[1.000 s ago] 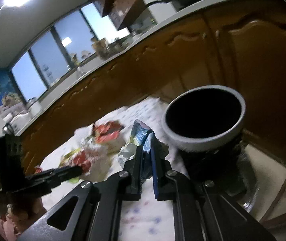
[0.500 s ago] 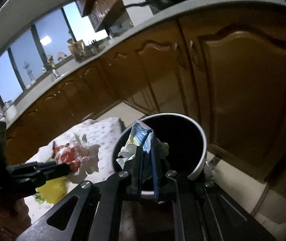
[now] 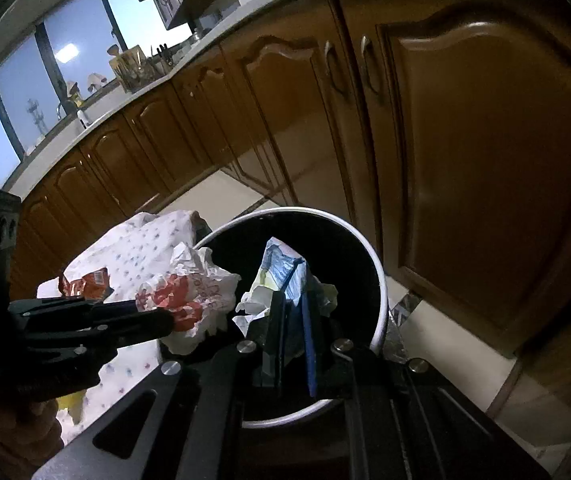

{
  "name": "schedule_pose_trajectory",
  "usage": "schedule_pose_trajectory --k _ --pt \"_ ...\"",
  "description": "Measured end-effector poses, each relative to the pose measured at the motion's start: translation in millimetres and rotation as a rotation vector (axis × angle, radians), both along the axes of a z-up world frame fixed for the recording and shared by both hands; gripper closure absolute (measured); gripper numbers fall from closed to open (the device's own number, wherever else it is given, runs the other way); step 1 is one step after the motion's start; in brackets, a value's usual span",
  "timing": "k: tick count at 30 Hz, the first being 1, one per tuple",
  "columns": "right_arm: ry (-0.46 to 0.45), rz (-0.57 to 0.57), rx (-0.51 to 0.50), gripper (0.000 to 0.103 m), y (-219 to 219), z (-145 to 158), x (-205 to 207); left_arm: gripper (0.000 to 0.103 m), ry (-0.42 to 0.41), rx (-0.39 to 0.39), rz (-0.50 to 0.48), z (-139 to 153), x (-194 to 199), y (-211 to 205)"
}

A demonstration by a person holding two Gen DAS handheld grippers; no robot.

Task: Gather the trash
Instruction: 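Carry both items over the bin and open both tools to drop them, then grasp the white foam net with the left tool while the right tool grasps the yellow foam net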

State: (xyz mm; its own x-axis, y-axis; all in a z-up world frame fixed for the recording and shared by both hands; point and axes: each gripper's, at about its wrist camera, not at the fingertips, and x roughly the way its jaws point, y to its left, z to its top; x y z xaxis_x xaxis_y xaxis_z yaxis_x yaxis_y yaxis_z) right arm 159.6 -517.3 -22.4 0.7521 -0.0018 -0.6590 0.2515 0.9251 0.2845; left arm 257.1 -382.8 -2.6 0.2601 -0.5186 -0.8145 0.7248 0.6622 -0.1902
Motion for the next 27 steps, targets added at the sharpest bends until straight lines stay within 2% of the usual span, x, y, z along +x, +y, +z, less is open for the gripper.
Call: schedule_pose_trajectory --k 4,8,11,14,16,18,19,21,22,24,27 --pt "0.009 -0.007 0.01 0.09 -6.5 -3.0 4.0 0.082 0.015 0.013 0.0 -5.3 3.5 -2.2" --pt "0.011 -0.014 0.029 0.089 -12.1 -3.5 7.8 0.075 0.023 0.025 0.015 -5.9 4.7 -1.6" --pt "0.001 -0.021 0.037 0.087 -12.4 -1.0 4.8 0.073 0.019 0.015 0.015 -2.8 4.0 -1.5" --pt "-0.024 -0.027 0.052 0.074 -12.1 3.4 -1.4 0.066 0.001 -0.005 0.028 5.9 -3.4 8.2" --pt "-0.054 -0.025 0.068 0.056 -8.8 8.3 -9.3 0.062 -0.011 -0.029 0.047 11.5 -10.1 20.8" --pt "-0.082 -0.021 0.073 0.048 -2.0 12.9 -18.0 0.054 -0.017 -0.062 0.074 15.4 -17.1 36.8" --pt "-0.093 -0.018 0.08 0.035 0.6 13.9 -21.1 0.053 -0.017 -0.081 0.092 16.5 -21.8 47.1" --pt "-0.124 -0.009 0.098 0.024 9.4 16.0 -29.7 0.047 -0.025 -0.115 0.129 19.1 -33.7 67.6" --pt "-0.139 -0.004 0.103 0.022 15.0 16.6 -34.2 0.046 -0.036 -0.129 0.143 20.7 -40.0 77.6" --pt "-0.154 0.006 0.119 0.019 23.1 17.6 -39.7 0.028 -0.06 -0.159 0.177 23.7 -52.0 99.0" --pt "-0.173 0.02 0.141 0.018 39.1 16.6 -47.1 0.023 -0.097 -0.193 0.236 25.0 -60.8 126.8"
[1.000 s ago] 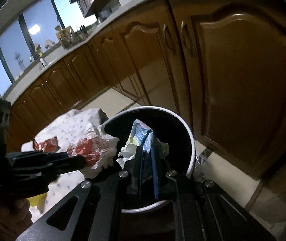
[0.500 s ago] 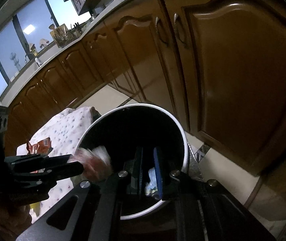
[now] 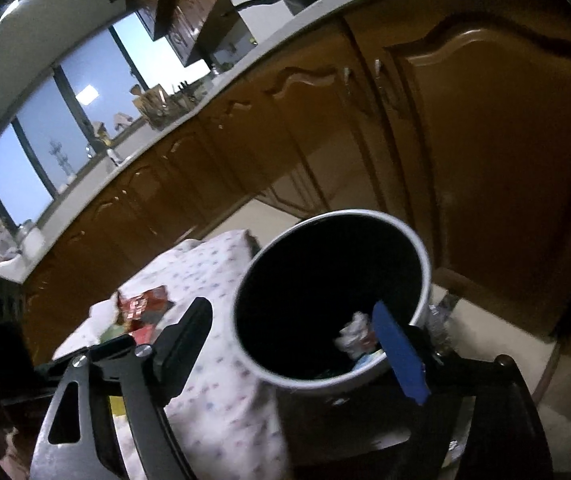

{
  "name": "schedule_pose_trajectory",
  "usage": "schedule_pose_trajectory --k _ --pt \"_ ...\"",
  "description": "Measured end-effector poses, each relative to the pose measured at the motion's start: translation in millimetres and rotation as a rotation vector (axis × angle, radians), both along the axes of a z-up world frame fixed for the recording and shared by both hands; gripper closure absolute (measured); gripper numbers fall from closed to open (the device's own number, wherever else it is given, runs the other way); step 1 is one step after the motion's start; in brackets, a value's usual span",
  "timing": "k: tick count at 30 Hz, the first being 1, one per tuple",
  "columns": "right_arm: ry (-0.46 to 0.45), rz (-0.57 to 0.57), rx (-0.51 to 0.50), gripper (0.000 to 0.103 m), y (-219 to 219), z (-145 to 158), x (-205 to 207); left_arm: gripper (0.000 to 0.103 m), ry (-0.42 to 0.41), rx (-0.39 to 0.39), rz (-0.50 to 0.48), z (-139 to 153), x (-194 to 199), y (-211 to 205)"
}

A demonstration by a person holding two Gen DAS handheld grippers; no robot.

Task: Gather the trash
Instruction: 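Grasp the white foam net with the left tool while the right tool grasps the yellow foam net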

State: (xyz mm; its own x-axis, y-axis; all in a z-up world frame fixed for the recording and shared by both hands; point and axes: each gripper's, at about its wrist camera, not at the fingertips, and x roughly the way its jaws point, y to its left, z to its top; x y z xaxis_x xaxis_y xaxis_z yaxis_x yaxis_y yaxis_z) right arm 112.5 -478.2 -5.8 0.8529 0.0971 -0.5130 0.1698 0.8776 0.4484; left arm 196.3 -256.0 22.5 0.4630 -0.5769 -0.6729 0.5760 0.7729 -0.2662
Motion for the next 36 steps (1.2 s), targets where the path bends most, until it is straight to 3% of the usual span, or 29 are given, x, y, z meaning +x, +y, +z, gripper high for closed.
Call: schedule_pose_trajectory --k 8,16,24,31,36 --pt "-0.009 0.075 0.046 0.018 44.4 -2.9 -8.4 0.023 0.013 -0.038 0.13 -5.2 -12.4 72.1" --pt "-0.002 0.146 0.081 0.017 83.3 -8.4 -12.1 0.023 -0.027 -0.054 0.221 0.7 -20.9 131.3" --pt "-0.004 0.256 0.093 0.017 132.5 -7.7 -4.6 0.023 -0.027 -0.06 0.299 -0.2 -16.4 174.9" --pt "0.024 0.349 0.1 0.017 170.8 -16.0 14.8 0.023 -0.007 -0.032 0.386 -8.3 7.2 200.7" --pt "0.049 0.404 0.104 0.018 196.4 -26.3 32.1 0.023 0.017 0.0 0.453 -10.1 47.0 221.9"
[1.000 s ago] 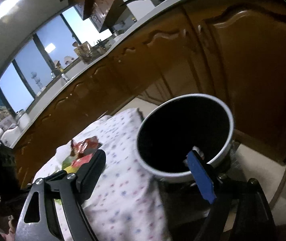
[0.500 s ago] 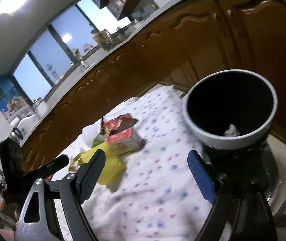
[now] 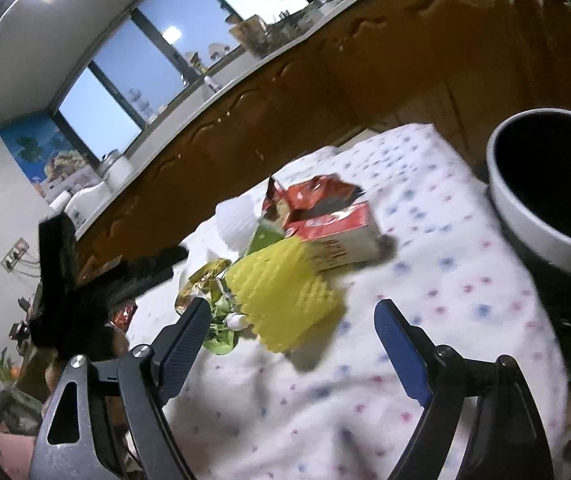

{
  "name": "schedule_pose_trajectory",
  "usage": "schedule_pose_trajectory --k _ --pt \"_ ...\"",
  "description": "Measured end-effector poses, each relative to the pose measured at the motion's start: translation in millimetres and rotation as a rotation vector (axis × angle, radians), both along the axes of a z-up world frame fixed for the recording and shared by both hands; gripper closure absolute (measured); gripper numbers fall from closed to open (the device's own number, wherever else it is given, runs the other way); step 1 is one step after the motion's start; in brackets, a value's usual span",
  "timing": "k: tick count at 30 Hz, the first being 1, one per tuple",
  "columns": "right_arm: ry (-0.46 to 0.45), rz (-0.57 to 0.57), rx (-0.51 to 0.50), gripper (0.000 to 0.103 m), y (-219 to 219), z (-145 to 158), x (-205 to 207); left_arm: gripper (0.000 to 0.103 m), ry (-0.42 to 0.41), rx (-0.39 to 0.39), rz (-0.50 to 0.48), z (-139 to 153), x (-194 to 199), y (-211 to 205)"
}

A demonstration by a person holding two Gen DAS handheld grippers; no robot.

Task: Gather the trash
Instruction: 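Grasp the white foam net with the left tool while the right tool grasps the yellow foam net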

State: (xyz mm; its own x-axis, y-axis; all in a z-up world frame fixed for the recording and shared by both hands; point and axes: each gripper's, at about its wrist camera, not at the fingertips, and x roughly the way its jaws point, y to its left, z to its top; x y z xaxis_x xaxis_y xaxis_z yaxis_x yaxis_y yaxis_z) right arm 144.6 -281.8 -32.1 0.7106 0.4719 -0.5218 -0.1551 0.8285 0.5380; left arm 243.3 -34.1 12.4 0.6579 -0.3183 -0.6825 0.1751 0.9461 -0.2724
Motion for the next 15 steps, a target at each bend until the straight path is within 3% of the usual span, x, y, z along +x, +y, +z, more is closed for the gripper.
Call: schedule_pose_trajectory --k 5,7,9,10,11,12,13,15 --pt "0.03 0.028 -0.019 0.021 18.2 -9.7 22.9 0.023 0.055 -0.024 0.052 -14.0 60.1 15.3" --pt "0.053 0.038 -0.029 0.03 24.1 -15.7 34.9 0.025 0.066 0.015 0.056 -21.5 79.6 11.6" --pt "0.073 0.046 -0.027 0.036 27.4 -21.2 42.2 0.047 0.093 0.047 0.051 -33.1 96.0 7.5" --pt "0.076 0.051 -0.035 0.047 29.9 -22.9 43.7 0.055 0.115 0.044 0.038 -38.1 101.8 6.6" --pt "0.078 0.058 -0.045 0.054 32.4 -23.5 44.0 0.074 0.137 0.036 0.019 -43.4 106.6 5.7" --pt "0.079 0.066 -0.052 0.075 34.2 -23.7 43.8 0.089 0.149 0.036 0.004 -46.5 108.7 5.4" --pt "0.078 0.07 -0.063 0.09 36.2 -23.0 42.3 0.09 0.15 0.036 -0.003 -47.6 108.2 4.9" --pt "0.053 0.069 -0.089 0.091 35.8 -17.2 34.5 0.092 0.116 0.027 -0.014 -41.3 98.6 5.6"
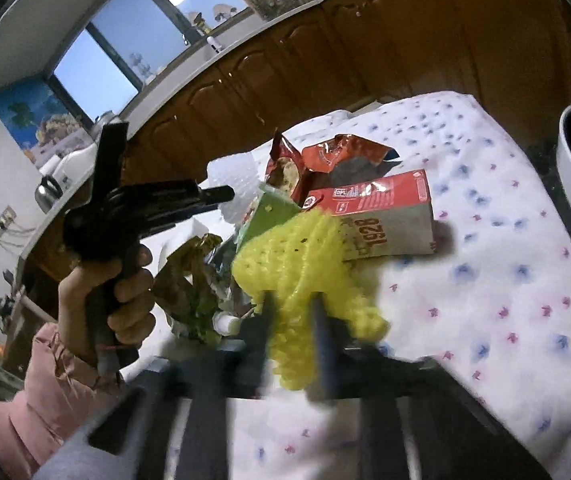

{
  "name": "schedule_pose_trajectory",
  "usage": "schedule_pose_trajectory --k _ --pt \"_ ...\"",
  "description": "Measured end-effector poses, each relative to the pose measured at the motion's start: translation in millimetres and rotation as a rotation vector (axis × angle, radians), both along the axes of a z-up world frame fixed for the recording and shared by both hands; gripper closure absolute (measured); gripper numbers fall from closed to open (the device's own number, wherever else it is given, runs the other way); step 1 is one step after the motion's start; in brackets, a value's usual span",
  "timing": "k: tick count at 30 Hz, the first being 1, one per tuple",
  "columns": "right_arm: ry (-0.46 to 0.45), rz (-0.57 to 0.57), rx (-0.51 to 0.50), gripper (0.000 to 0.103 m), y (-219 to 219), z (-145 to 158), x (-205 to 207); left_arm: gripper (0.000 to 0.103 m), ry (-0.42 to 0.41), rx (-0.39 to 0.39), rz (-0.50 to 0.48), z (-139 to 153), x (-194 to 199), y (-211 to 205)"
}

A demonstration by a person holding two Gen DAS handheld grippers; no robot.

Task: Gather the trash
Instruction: 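Grasp the white foam net with the left tool while the right tool grasps the yellow foam net, then move both foam nets over the bin and release them from both tools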

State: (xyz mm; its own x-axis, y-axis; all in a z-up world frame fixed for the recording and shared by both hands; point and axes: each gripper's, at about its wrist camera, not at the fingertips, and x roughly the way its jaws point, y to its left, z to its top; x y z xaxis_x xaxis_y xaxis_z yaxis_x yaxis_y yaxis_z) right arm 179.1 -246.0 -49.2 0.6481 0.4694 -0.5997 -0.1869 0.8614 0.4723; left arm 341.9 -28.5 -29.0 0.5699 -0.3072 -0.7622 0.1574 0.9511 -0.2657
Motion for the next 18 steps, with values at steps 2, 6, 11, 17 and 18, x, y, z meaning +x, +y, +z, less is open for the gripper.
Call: schedule_pose_trajectory --k 2,6,11,17,18 --pt "-0.028 -0.007 -0.021 0.092 -2.6 8.4 -10.5 0.093 -0.037 -0.019 -0.006 11.4 -13.5 3.0" --pt "-0.068 -0.022 -0.013 0.092 -15.8 22.4 -24.0 0.093 -0.103 -0.08 -0.02 39.6 -46.7 9.3" --pt "-0.119 -0.076 0.01 0.092 -44.0 43.2 -45.2 0.093 -0.166 -0.162 -0.076 69.6 -82.8 1.1" --pt "-0.172 -0.166 -0.004 0.092 -83.6 64.1 -65.0 0.093 -0.17 -0.19 -0.191 77.4 -105.0 -38.6" --pt "-0.177 -0.184 -0.01 0.092 -90.4 66.1 -68.3 0.093 -0.167 -0.192 -0.203 78.5 -106.3 -43.6"
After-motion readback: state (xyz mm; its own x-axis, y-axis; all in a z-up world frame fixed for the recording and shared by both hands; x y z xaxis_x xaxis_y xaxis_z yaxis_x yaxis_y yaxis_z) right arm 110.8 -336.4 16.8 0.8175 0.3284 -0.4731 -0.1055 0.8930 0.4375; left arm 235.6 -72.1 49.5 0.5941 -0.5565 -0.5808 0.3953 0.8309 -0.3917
